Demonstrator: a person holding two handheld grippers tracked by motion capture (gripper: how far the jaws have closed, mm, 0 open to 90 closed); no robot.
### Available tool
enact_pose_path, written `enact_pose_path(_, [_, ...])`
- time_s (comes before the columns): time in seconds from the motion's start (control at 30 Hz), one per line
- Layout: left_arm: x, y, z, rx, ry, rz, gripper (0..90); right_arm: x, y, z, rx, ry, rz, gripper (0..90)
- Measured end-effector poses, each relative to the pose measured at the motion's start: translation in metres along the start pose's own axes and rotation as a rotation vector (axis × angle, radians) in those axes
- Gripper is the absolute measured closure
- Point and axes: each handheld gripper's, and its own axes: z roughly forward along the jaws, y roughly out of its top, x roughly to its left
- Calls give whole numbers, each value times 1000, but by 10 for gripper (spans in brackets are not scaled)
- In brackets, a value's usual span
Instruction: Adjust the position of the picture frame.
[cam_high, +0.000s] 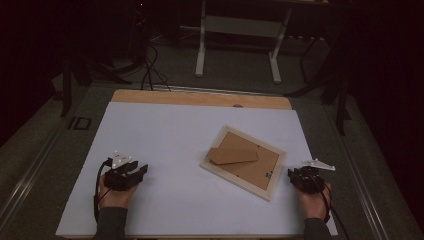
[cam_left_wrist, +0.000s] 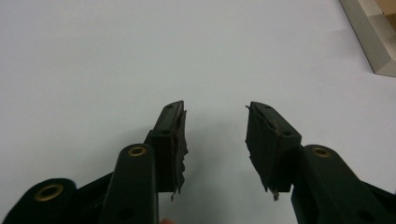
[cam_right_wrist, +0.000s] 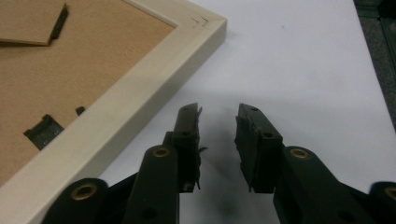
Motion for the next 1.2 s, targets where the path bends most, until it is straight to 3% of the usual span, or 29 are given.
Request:
enact_pose_path(0.3, [1,0,0,-3,2,-11,538,2,11,11,13,-17,-21,724])
enact_pose_path(0.33, [2,0,-3,-22,-29,-50,538,2,12,13,18,-11,-28,724])
enact_pose_path(0.53, [4,-1,-6,-28,-47,-86,547,2,14,16,21,-31,-22,727])
enact_pose_path(0.8, [2,-1,-6,-36,-79,-71,595,-9,24,21,11,-23,22,758])
enact_pose_path(1.0, [-1,-1,-6,-42,-81,-61,638,-14,33,26,21,-24,42,896])
enact_pose_path(1.2, [-4,0,-5,-37,-79,-48,636,-13,36,34,31,-15,34,898])
